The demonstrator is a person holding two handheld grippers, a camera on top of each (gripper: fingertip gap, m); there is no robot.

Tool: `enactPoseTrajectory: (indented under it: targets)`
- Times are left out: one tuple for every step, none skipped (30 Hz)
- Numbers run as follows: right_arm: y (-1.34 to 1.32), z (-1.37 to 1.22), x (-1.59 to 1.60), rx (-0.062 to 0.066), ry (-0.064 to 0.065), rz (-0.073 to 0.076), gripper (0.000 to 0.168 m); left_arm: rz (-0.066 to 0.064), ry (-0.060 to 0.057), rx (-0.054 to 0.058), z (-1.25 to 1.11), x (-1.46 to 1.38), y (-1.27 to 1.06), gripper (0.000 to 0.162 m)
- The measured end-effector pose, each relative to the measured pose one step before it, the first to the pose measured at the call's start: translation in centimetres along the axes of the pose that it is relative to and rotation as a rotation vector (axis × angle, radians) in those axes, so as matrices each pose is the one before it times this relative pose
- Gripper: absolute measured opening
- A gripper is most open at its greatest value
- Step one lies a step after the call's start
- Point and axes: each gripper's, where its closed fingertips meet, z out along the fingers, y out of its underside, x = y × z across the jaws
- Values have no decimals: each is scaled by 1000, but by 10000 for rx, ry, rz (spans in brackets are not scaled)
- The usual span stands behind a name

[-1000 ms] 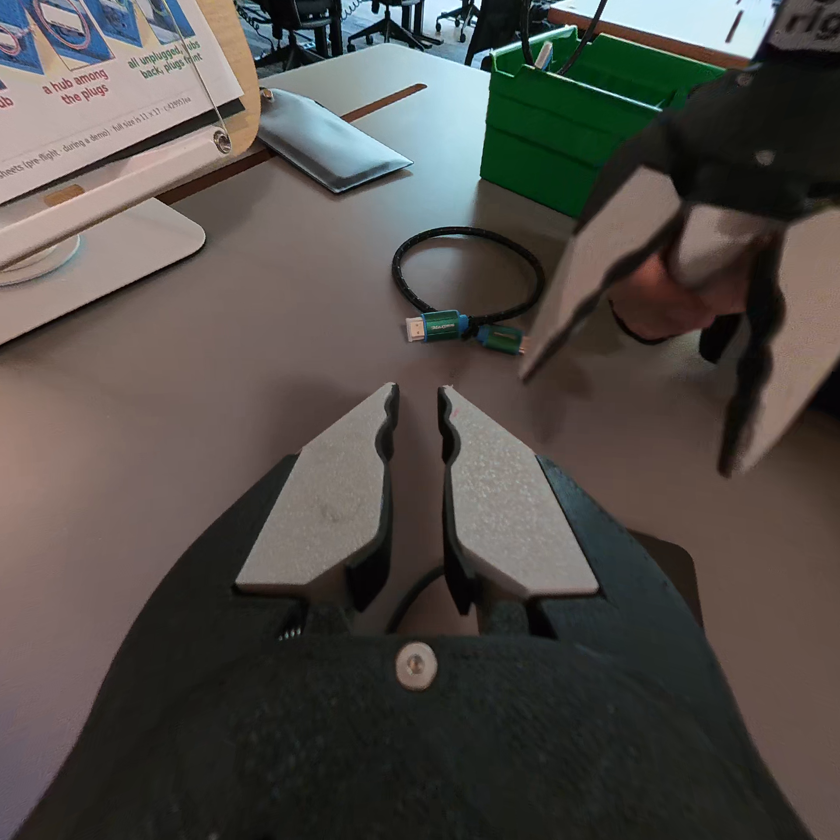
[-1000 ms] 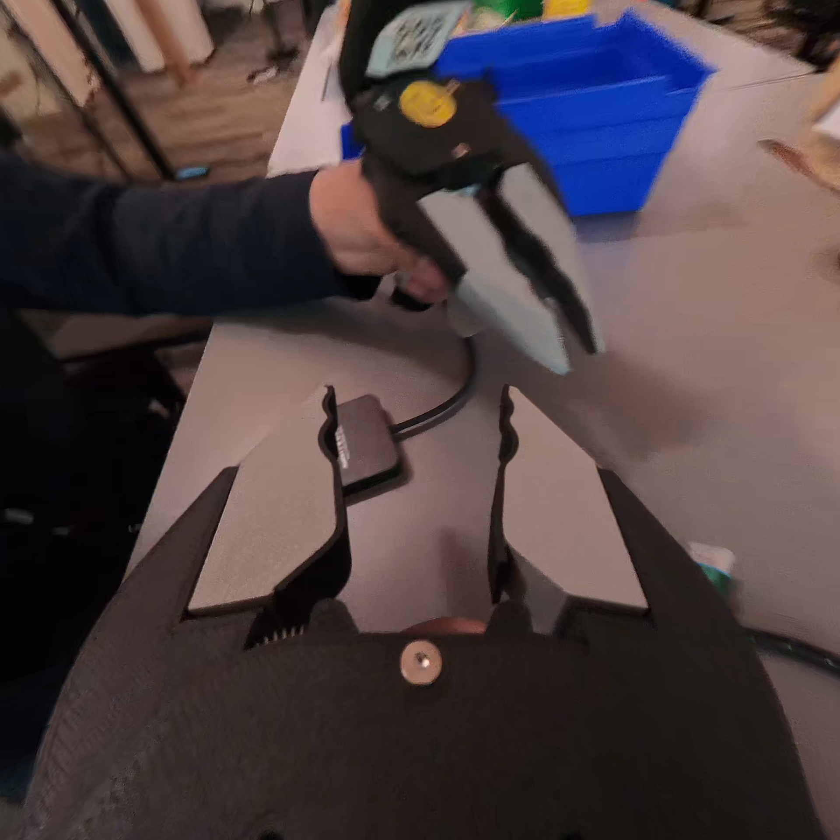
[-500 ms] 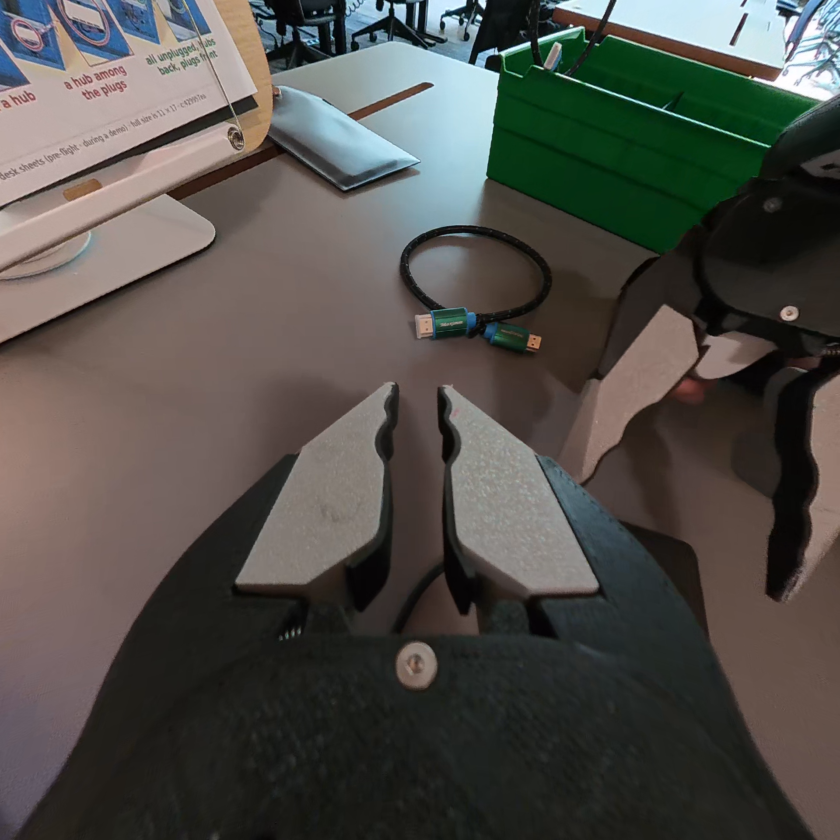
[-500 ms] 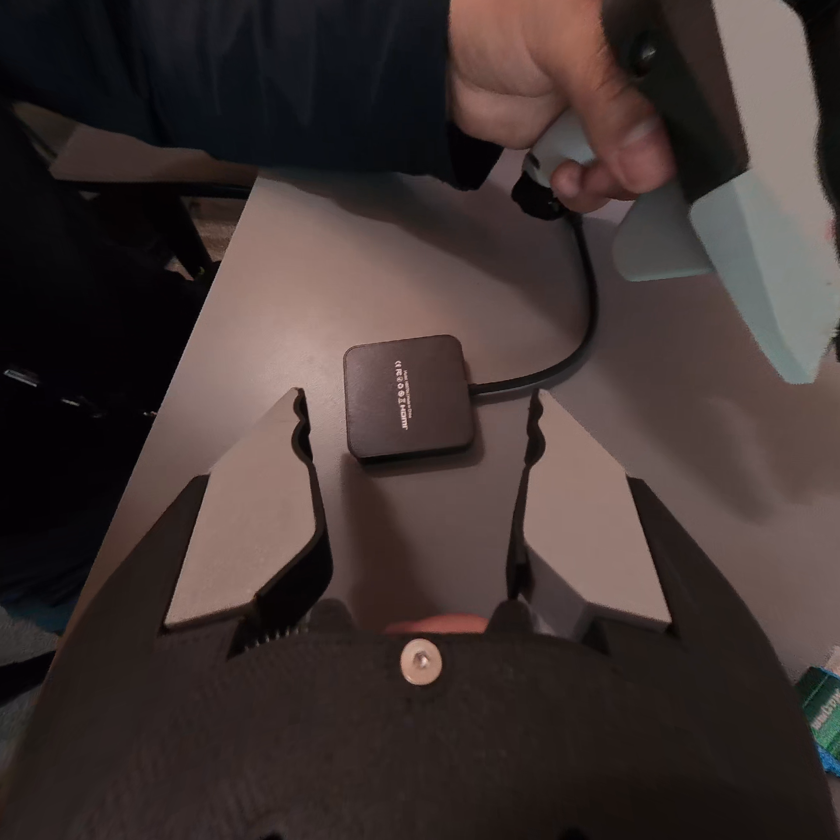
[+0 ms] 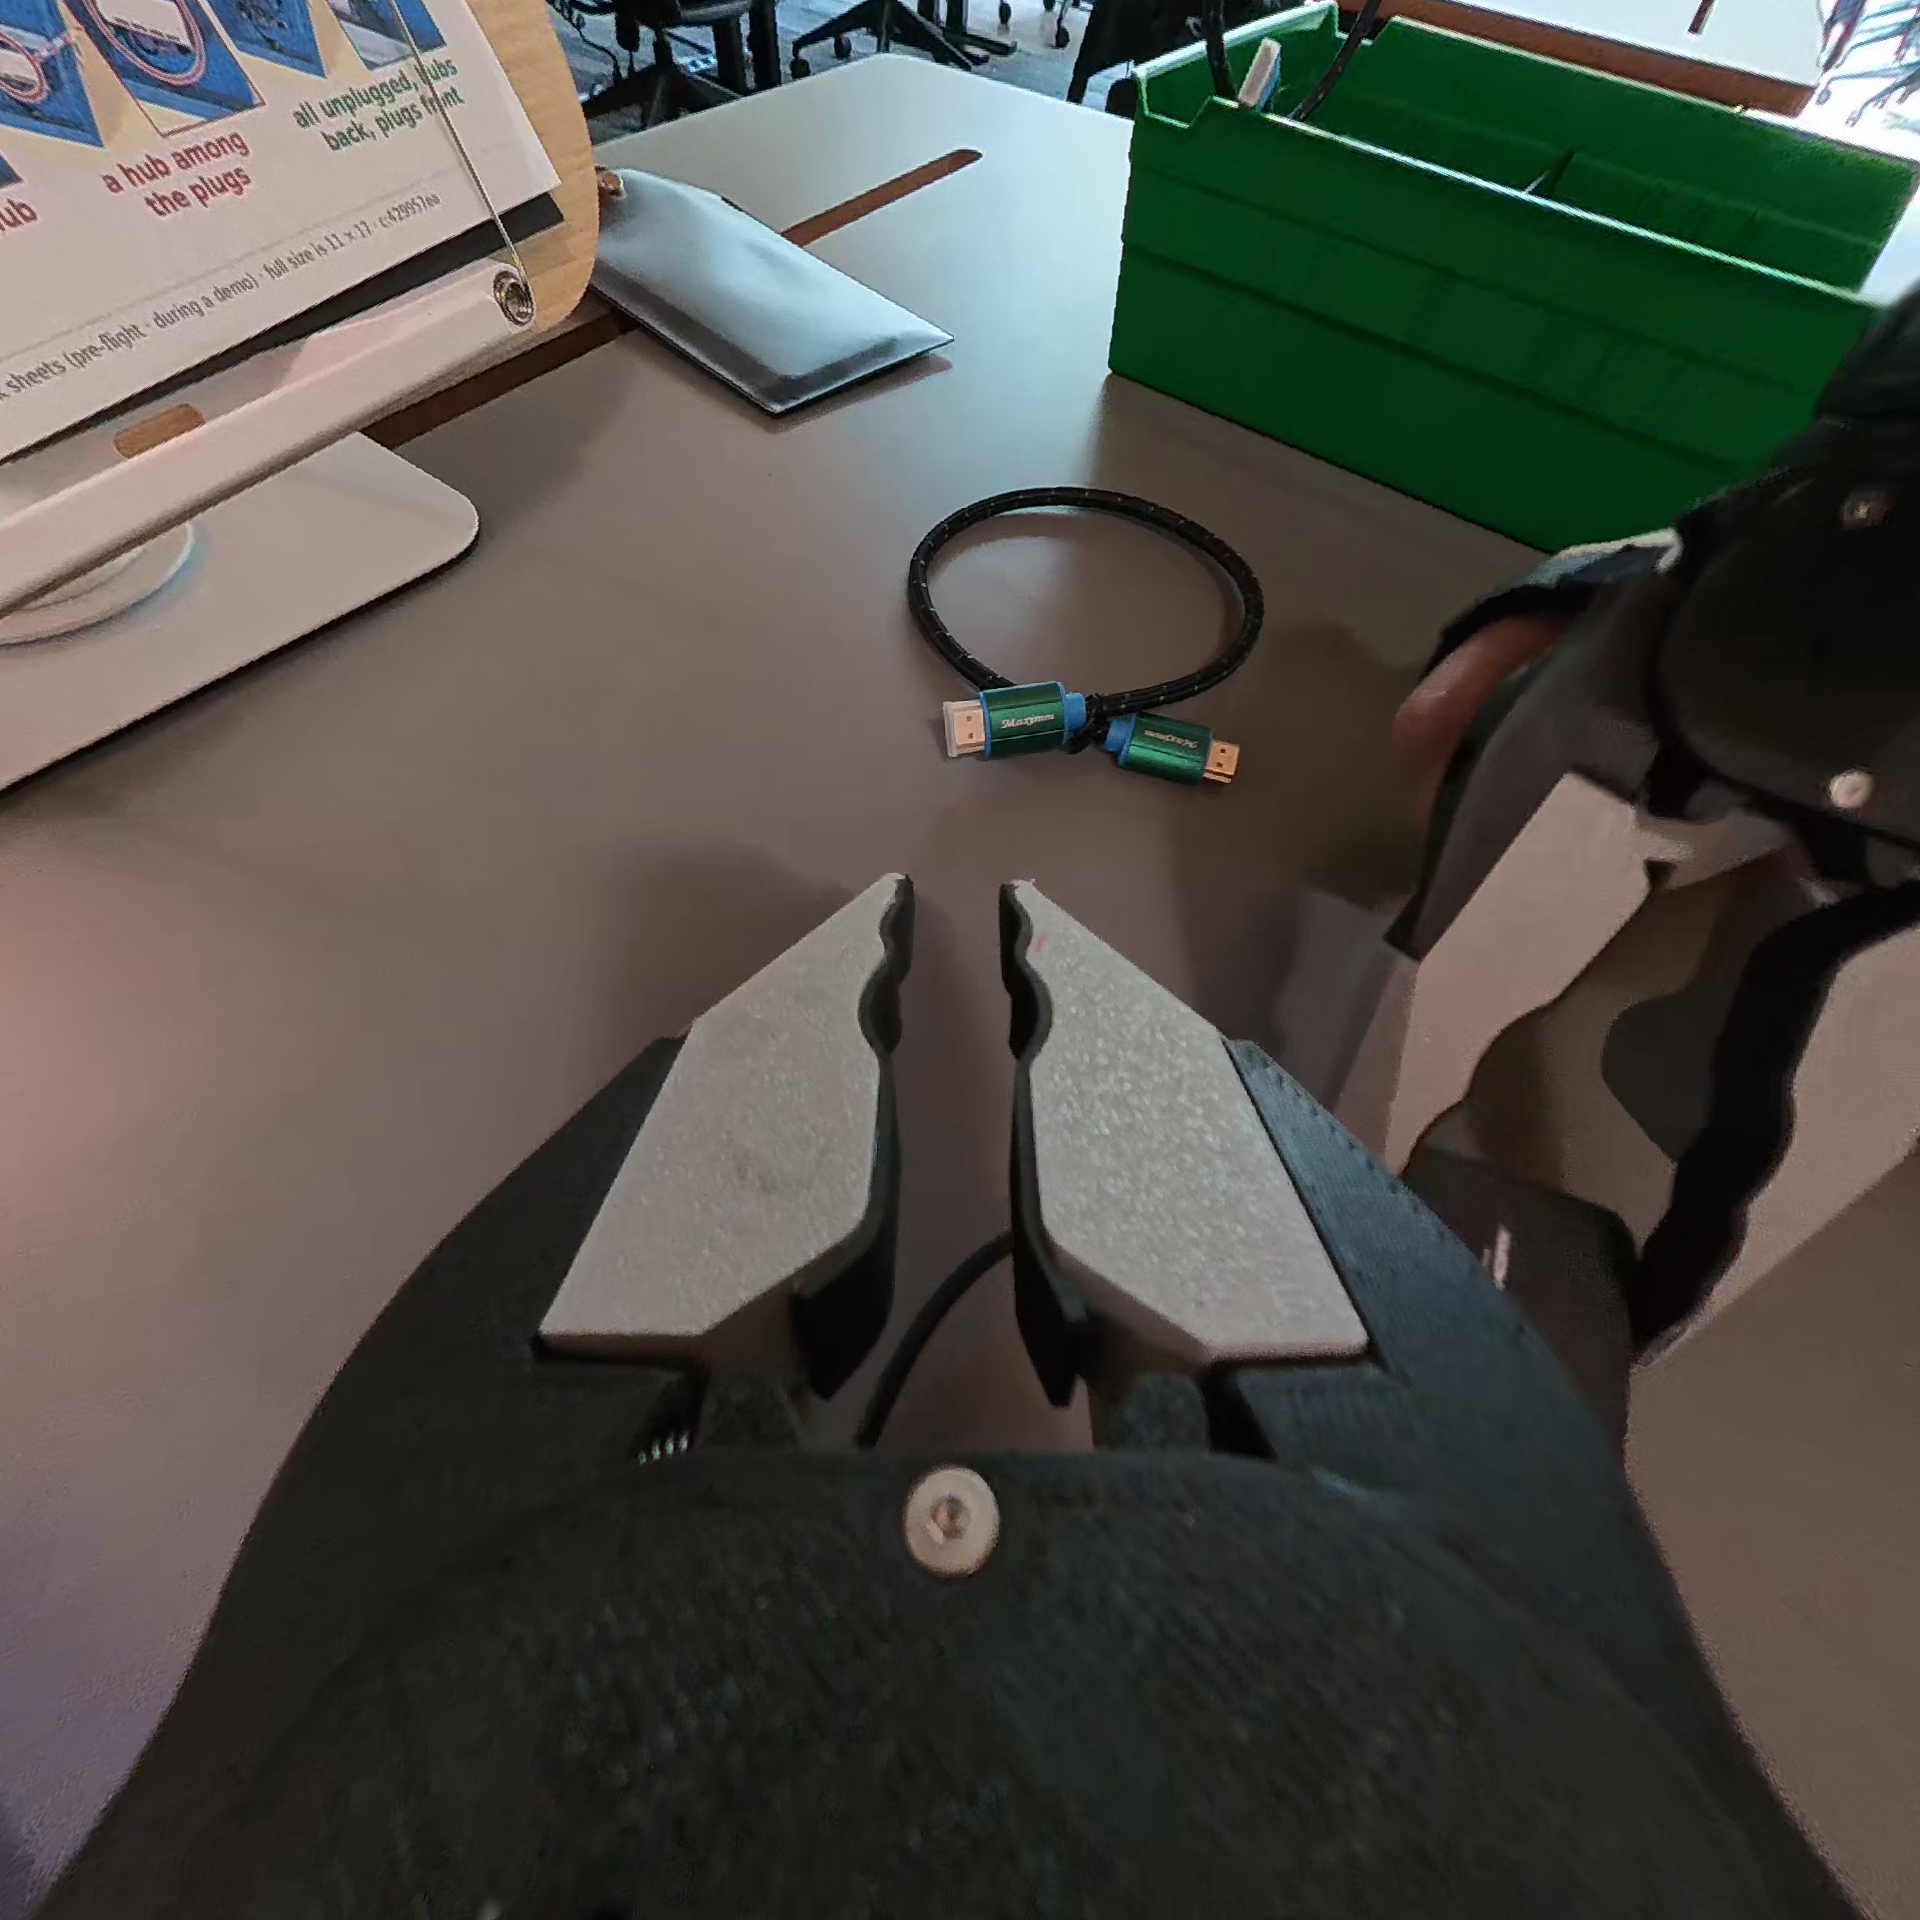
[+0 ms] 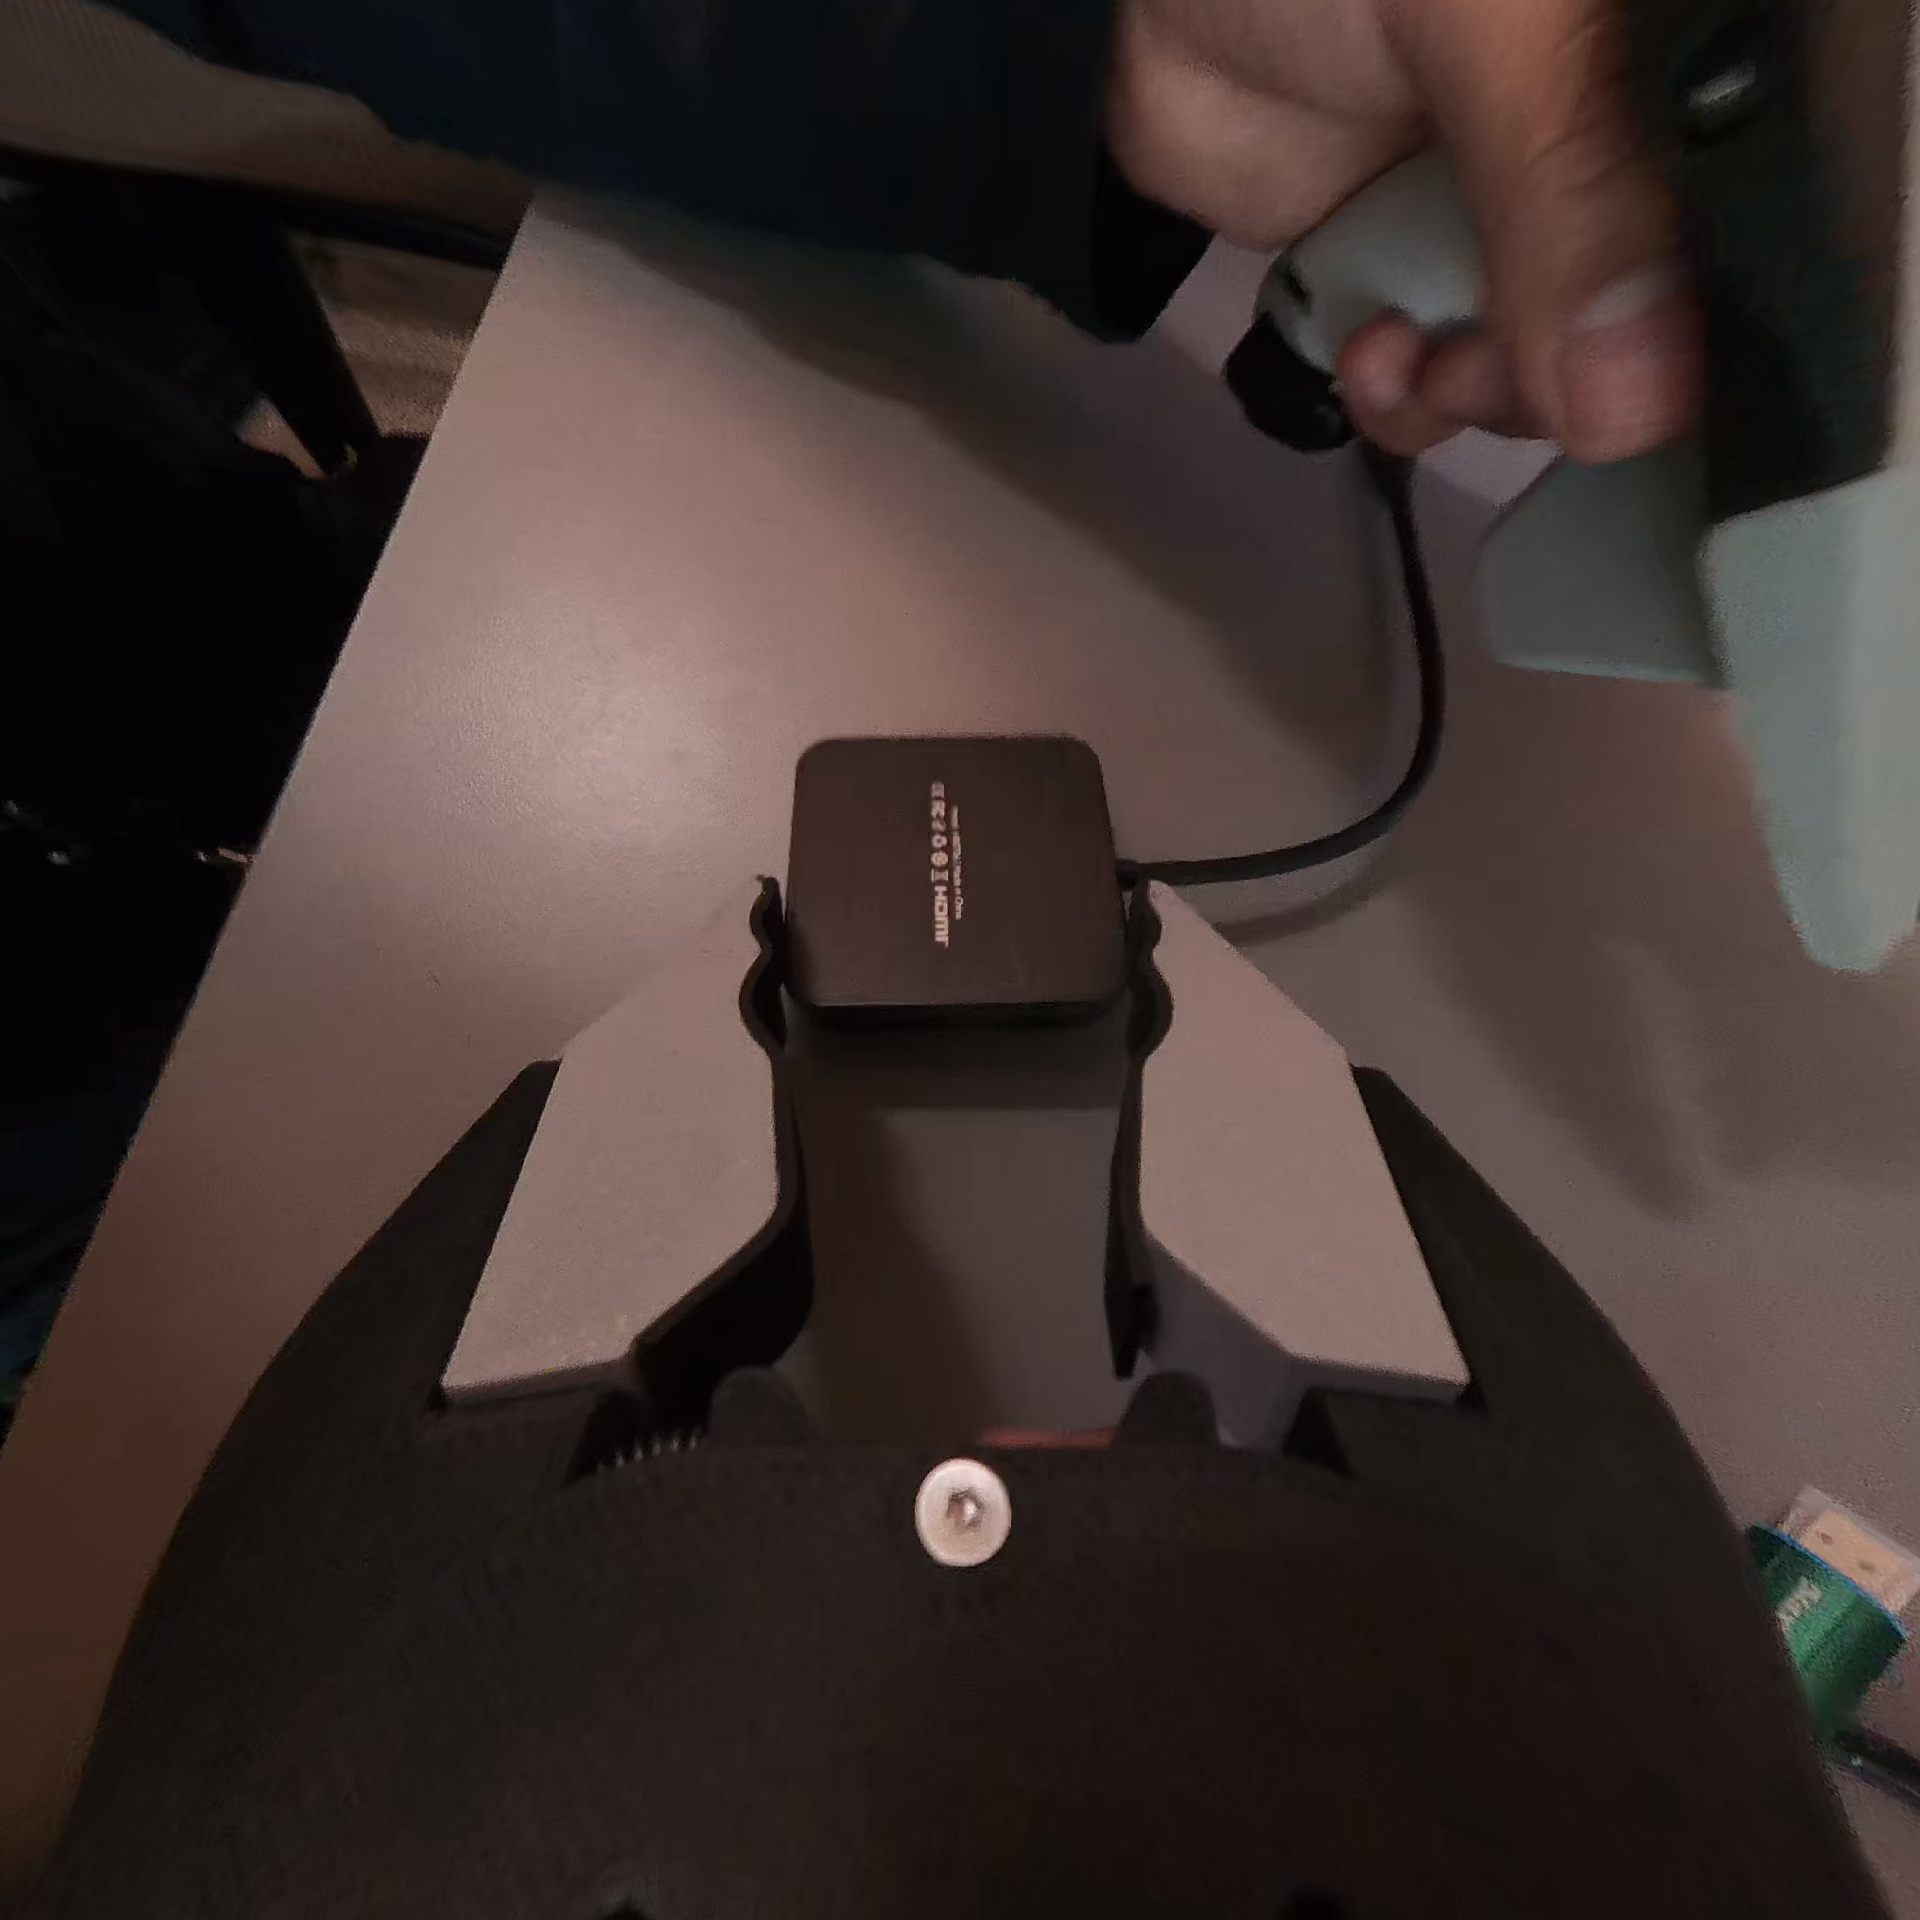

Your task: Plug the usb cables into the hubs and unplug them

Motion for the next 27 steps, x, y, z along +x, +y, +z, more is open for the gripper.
enactPoseTrajectory:
  targets:
    - [-415,-424,301,289,50,188,63,137,-96,-26,-44,-87,-7,14]
    - [-414,-483,276,309,24,197,63,170,-143,-40,-50,-136,-2,14]
    - [-381,-481,299,297,42,192,63,210,-212,-54,-43,-205,17,14]
    - [-323,-465,403,259,117,173,63,238,-205,-58,-20,-137,36,14]
    - [-255,-432,483,215,184,143,63,230,-162,-44,-7,-63,16,13]
    - [-153,-367,489,159,179,125,63,199,-153,-14,-16,-43,-41,13]
    - [-44,-288,462,92,168,128,63,176,-145,11,-26,-53,-90,12]
    - [33,-226,430,51,142,115,58,168,-96,10,-61,-8,-74,12]
    - [-177,-323,39,219,-111,59,0,161,-65,-2,-80,-10,-50,12]
    - [-543,-467,545,464,188,188,0,139,-76,-8,-93,-69,-21,12]
    - [-491,-512,786,393,268,322,0,135,-51,-21,-100,-61,10,12]
    - [-328,-520,413,285,-5,339,0,124,-16,-23,-108,-31,31,13]
    - [-322,-505,502,325,53,359,0,94,-10,-30,-74,-24,47,13]
    - [-226,-449,534,258,61,402,0,50,-39,-38,-39,-64,77,13]
    - [-69,-356,499,130,27,405,0,26,-28,-44,7,-50,85,13]
    - [-86,-287,393,111,16,311,0,22,4,-62,46,25,112,13]
    - [-141,-223,353,138,63,210,0,24,6,-77,80,36,141,13]
    - [-138,-181,431,107,156,172,1,50,-8,-85,89,42,157,12]
    - [-62,-167,472,49,214,155,2,78,-60,-72,83,-26,128,12]
    - [-48,-164,464,33,223,120,4,91,-74,-46,48,-29,79,12]
    - [-113,-183,413,75,200,88,5,84,-64,-20,13,-31,29,12]
    - [-198,-196,379,133,174,90,7,54,-39,12,-15,-3,-40,12]
    - [-248,-211,395,165,181,112,8,13,-17,32,-17,4,-68,11]
    - [-234,-209,405,161,174,126,9,-16,1,34,-32,12,-63,11]
    - [-210,-198,331,152,124,118,10,-28,14,15,-8,8,-26,11]
    - [-228,-171,251,151,75,102,11,-21,1,-5,4,-18,12,11]
    - [-188,-144,194,131,57,95,13,-9,-12,-15,14,-30,48,11]
